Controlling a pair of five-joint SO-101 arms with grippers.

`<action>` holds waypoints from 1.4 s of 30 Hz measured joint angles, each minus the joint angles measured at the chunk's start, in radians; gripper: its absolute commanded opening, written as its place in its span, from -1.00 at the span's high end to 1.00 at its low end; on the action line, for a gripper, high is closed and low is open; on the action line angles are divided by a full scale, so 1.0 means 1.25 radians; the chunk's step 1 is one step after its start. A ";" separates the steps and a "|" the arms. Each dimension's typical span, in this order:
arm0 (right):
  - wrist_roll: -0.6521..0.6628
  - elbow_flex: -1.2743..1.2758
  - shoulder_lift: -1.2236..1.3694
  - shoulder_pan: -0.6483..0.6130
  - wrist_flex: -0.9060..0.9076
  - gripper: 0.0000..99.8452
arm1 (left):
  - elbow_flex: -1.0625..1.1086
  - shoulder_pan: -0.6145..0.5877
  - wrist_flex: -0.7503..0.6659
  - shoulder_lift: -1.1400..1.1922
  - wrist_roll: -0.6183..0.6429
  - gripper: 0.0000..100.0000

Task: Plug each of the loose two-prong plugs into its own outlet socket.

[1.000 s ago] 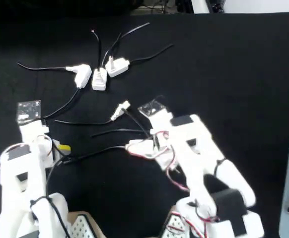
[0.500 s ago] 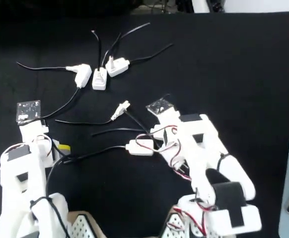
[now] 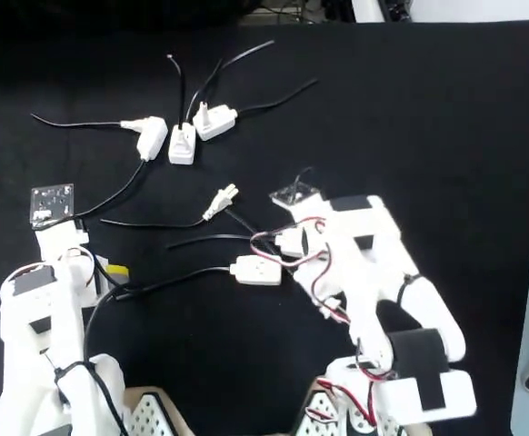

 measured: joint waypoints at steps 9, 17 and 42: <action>-0.009 0.064 -0.238 -0.070 0.074 0.55 | 0.000 0.000 0.000 0.000 0.000 0.35; -0.010 0.239 -0.350 -0.086 -0.037 0.55 | 0.000 0.000 0.000 0.000 0.000 0.35; -0.012 0.203 -0.145 -0.052 -0.155 0.54 | 0.000 0.000 -0.001 0.000 0.000 0.35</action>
